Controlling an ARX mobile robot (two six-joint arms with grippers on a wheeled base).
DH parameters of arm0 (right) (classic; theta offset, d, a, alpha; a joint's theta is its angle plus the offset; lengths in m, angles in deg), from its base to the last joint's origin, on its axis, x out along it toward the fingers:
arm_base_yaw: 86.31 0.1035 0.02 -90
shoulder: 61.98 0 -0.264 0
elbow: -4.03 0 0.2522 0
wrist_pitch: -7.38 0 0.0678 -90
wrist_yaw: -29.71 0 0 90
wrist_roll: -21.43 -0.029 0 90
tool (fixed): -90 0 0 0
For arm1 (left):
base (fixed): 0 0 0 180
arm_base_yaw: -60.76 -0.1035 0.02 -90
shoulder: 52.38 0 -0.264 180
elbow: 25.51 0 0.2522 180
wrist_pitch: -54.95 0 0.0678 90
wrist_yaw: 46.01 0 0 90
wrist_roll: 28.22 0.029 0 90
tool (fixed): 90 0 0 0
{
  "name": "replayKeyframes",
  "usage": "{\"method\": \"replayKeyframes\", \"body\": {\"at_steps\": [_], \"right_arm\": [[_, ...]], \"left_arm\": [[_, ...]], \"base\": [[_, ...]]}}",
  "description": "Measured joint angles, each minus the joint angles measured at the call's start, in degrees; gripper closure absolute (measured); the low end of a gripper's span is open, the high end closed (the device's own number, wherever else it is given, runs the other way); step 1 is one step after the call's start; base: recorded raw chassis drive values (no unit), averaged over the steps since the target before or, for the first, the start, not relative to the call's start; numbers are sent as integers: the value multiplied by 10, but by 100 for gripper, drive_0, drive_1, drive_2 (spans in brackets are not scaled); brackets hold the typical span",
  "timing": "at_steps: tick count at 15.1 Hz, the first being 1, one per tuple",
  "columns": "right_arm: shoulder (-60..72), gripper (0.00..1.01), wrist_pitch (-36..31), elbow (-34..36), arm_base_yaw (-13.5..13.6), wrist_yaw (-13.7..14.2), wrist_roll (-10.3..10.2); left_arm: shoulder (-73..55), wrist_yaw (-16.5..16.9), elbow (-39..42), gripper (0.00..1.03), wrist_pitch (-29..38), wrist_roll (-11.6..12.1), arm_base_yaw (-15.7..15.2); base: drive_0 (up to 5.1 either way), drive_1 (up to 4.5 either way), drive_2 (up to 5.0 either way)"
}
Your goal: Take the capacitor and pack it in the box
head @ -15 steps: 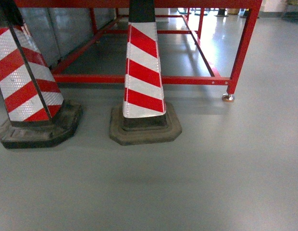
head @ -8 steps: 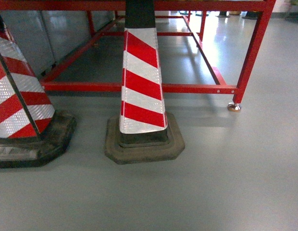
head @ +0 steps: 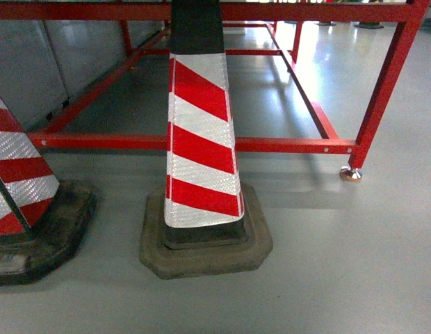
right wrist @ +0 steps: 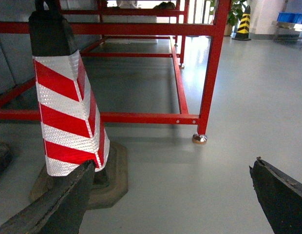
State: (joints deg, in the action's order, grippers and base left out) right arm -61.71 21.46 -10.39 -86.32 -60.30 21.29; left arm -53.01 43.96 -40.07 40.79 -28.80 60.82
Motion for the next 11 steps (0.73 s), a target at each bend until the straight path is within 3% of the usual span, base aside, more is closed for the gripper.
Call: {"method": "replayKeyframes", "body": {"at_steps": [11], "right_arm": [[0, 3, 0, 0, 0, 0, 1]], "left_arm": [[0, 0, 0, 59, 0, 3, 0]], "base": [[0, 0, 0]]}}
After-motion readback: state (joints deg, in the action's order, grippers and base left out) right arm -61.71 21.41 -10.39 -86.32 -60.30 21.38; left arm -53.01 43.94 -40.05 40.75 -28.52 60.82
